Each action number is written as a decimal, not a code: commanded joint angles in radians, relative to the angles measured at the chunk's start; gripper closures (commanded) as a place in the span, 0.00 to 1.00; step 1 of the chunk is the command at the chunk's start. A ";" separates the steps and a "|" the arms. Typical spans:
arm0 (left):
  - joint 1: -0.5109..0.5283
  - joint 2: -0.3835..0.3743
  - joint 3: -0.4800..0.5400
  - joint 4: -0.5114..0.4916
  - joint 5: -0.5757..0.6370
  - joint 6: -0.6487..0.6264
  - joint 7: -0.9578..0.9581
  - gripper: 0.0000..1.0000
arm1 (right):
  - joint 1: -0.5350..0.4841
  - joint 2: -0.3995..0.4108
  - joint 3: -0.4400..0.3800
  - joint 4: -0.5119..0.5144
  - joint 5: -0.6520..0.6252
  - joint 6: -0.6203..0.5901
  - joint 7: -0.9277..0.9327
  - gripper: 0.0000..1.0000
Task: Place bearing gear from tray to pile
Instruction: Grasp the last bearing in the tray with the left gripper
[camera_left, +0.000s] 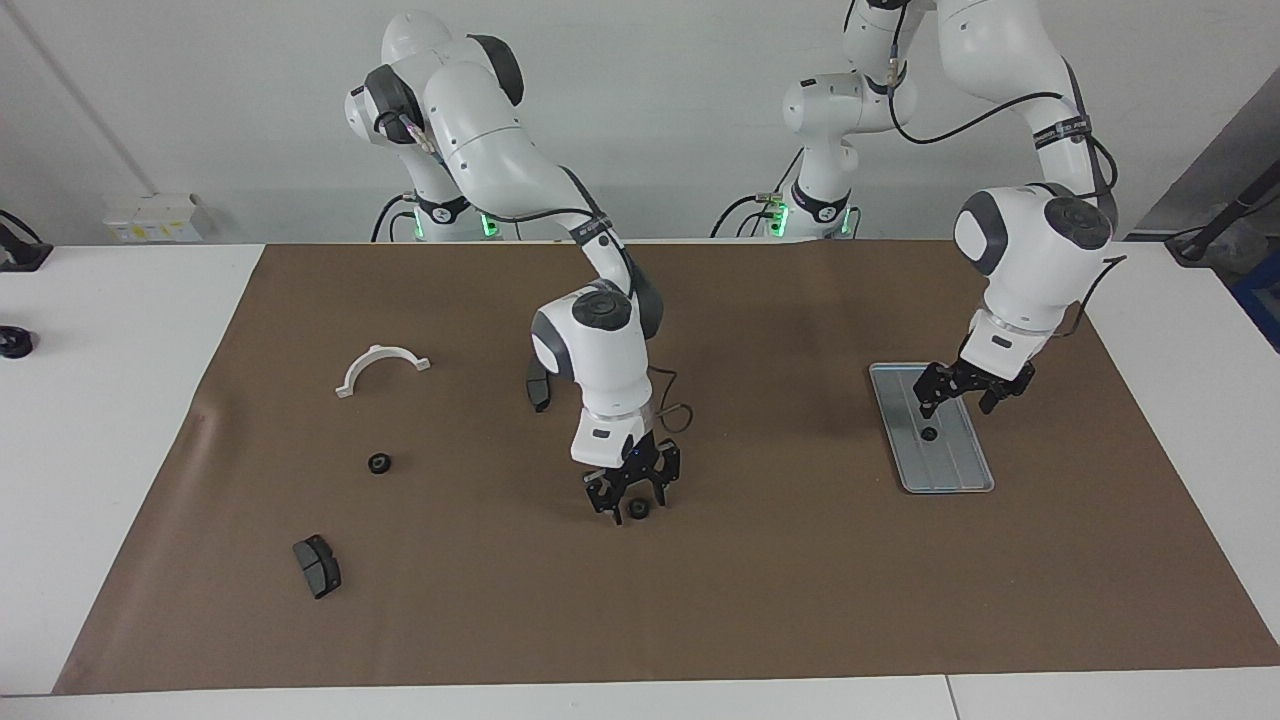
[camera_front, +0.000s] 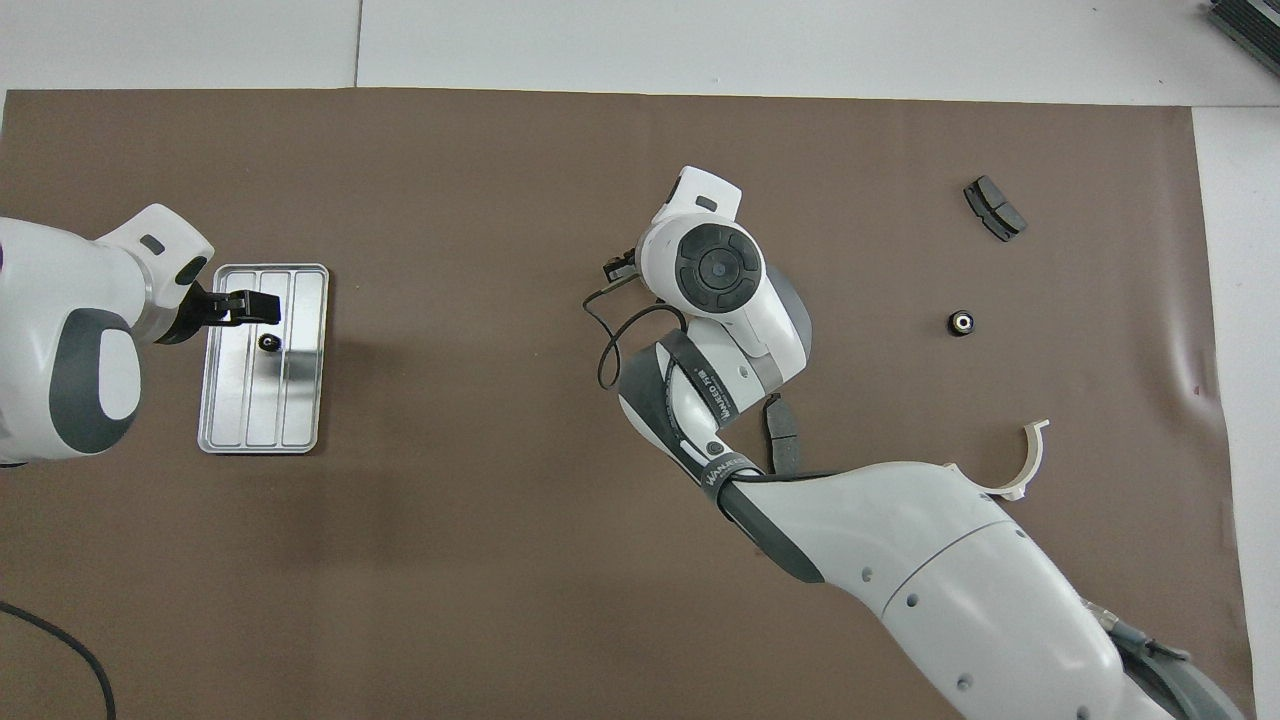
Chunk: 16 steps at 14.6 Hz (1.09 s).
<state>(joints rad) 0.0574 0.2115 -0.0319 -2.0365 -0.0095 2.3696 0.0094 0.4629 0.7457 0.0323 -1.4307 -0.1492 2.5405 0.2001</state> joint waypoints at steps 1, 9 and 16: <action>0.025 0.003 -0.011 -0.053 -0.021 0.075 0.030 0.00 | -0.006 0.006 0.006 -0.008 -0.027 0.026 0.022 0.41; 0.024 0.052 -0.013 -0.064 -0.050 0.115 0.030 0.04 | -0.003 0.003 0.006 -0.024 -0.029 0.014 0.021 0.52; 0.021 0.045 -0.013 -0.064 -0.052 0.065 0.027 1.00 | 0.000 -0.003 0.008 -0.022 -0.029 -0.036 0.019 0.51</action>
<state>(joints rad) 0.0706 0.2743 -0.0388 -2.0815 -0.0362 2.4549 0.0154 0.4648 0.7473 0.0324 -1.4416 -0.1499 2.5323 0.2001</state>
